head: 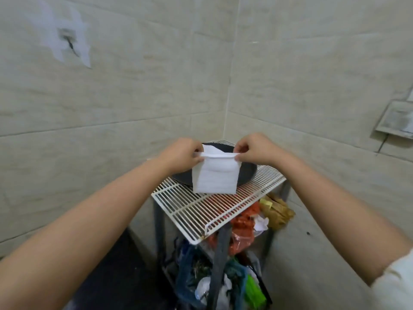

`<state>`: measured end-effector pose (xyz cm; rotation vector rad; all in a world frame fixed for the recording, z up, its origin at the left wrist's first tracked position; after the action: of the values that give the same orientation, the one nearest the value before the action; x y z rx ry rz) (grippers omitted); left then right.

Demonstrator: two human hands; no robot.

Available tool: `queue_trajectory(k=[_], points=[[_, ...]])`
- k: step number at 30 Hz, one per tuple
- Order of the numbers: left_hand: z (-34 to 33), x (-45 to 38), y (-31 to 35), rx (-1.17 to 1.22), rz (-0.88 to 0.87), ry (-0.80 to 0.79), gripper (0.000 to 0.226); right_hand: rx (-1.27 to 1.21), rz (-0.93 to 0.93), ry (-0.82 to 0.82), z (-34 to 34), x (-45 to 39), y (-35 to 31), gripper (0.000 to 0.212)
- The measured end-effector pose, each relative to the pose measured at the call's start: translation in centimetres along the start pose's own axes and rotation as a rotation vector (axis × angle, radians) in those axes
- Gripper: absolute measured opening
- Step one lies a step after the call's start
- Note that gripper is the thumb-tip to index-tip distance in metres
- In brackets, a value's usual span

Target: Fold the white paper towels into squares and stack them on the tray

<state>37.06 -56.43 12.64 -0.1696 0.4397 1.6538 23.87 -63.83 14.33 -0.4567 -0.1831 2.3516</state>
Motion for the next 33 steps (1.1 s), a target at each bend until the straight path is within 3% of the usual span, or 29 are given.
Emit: queue_trajectory(k=[5,9,12,20,25,30,33], points=[[-2.5,-7.4,-1.0,0.058,0.214,0.062,0.025,-0.146,0.012,-0.056,-0.8,-9.0,5.2,0.014],[-3.7,-13.3,-2.4,0.072,0.409,0.269,0.024,-0.375,0.073,0.004,-2.2,-16.7,8.6,0.030],[-5.1,-16.0,-2.9,0.084,0.525,0.399,0.023,-0.412,0.161,0.096,-3.5,-20.5,10.7,0.013],[-15.2,-14.6,-2.0,-0.137,0.577,0.146,0.027,-0.249,0.444,-0.149,-13.0,-19.8,15.9,0.020],[-15.8,-14.3,-1.1,-0.270,0.584,0.094,0.033,-0.213,0.537,-0.219,-14.1,-19.6,16.4,0.023],[-13.6,-16.7,-1.5,-0.264,0.610,0.266,0.042,-0.228,0.553,-0.195,-13.4,-20.6,16.6,0.027],[-14.5,-19.1,-3.7,-0.239,0.690,0.073,0.037,-0.268,0.551,-0.226,-13.7,-20.7,15.6,0.026]])
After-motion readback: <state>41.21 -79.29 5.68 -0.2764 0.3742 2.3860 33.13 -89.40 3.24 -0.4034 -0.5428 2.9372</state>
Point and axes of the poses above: each hand's wrist, its own x-axis away from the middle knuckle, its own z-axis out of the back of the hand, y = z × x, the point moved 6 cm from there along -x, towards the middle knuckle, and after that the axes turned 5 degrees about y, right-handed, at the moved point
